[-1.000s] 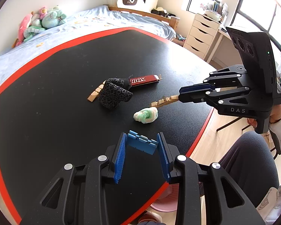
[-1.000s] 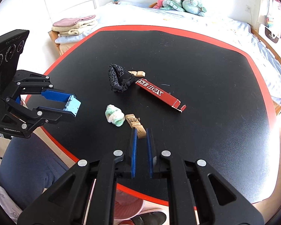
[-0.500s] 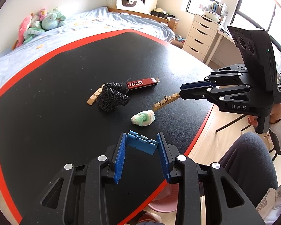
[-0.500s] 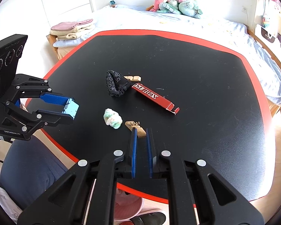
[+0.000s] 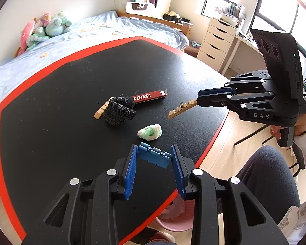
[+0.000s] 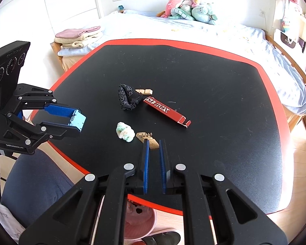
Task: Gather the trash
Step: 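Carry the blue piece and clothespin over the wastebasket with both tools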
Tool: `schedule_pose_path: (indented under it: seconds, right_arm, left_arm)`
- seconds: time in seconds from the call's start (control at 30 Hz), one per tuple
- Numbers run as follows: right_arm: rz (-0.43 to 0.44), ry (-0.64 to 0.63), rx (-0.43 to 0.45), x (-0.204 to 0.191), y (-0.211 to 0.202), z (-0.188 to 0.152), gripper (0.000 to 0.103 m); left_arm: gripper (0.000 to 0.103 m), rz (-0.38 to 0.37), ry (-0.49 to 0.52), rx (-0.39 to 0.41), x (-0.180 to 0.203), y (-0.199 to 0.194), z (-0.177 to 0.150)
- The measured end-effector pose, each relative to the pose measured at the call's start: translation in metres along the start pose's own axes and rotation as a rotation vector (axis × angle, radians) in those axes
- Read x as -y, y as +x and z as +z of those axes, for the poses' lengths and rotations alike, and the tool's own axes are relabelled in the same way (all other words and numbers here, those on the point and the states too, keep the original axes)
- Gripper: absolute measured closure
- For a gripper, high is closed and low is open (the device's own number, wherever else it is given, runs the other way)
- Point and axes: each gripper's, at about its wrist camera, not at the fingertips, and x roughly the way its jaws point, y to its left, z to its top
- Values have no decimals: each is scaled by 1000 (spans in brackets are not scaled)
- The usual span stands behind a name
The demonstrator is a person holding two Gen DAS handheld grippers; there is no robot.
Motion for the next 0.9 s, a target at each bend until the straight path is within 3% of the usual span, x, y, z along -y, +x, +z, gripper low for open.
schedule_pose_path:
  seconds: [0.33, 0.9]
  right_arm:
    - [-9, 2, 28, -16, -39, -12, 94]
    - [12, 36, 28, -47, -91, -62, 94]
  left_arm:
    - [70, -9, 18, 20, 24, -23, -5]
    - [70, -50, 34, 3, 67, -41, -34]
